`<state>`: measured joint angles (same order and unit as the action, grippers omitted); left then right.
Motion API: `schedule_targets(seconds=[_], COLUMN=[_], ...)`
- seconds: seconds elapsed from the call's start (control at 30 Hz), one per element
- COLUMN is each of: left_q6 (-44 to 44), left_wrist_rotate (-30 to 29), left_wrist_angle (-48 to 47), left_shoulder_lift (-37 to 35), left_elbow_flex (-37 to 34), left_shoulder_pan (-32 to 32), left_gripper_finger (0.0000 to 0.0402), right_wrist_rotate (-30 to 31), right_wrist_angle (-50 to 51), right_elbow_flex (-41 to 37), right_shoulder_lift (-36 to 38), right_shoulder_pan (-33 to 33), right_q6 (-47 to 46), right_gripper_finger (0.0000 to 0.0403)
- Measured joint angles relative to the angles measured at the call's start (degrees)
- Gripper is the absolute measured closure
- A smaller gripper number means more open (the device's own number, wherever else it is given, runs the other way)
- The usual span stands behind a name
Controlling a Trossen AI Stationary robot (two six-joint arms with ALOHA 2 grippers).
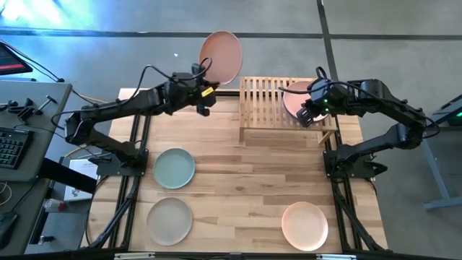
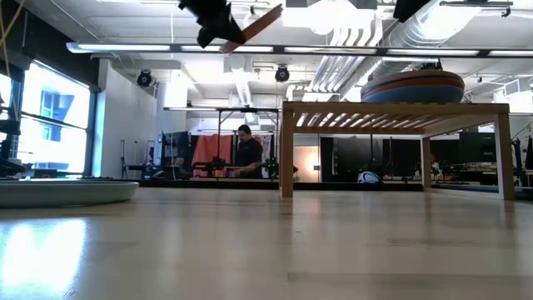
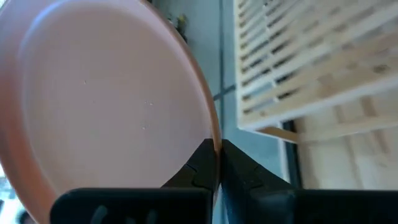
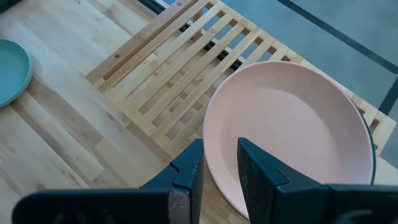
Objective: Place and stack plates onto a shelf
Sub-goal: Put the light orange plate on the shelf
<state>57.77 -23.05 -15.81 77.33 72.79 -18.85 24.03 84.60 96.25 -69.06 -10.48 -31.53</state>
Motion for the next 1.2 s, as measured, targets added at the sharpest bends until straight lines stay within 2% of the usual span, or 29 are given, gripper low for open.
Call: schedule_targets(seconds=[0.3, 0.53, 0.83, 1.2], left_q6=[6.4, 6.4, 6.5, 9.0], left_wrist_rotate=[0.3, 0.9, 7.4, 18.5], left_wrist_angle=[4.1, 0.7, -8.3, -15.1], left_shoulder_lift=[5.6, 13.7, 21.6, 24.2], left_elbow_flex=[0.3, 9.2, 18.6, 20.5], left_shoulder_pan=[-1.2, -2.7, -3.3, -3.0], left_gripper_finger=[0.0401, 0.0401, 0.0401, 0.0401], right_wrist_rotate=[0.0, 0.0, 0.0, 0.1], right_wrist_angle=[-0.9, -2.6, -2.6, -2.6], right_elbow_flex=[0.0, 0.0, 0.0, 0.0], right_shoulder_lift=[0.0, 0.0, 0.0, 0.0], right_shoulder_pan=[0.0, 0.0, 0.0, 0.0], right_q6=[0.0, 0.0, 0.0, 0.0], right_gripper_finger=[0.0329, 0.0329, 0.0329, 0.0329])
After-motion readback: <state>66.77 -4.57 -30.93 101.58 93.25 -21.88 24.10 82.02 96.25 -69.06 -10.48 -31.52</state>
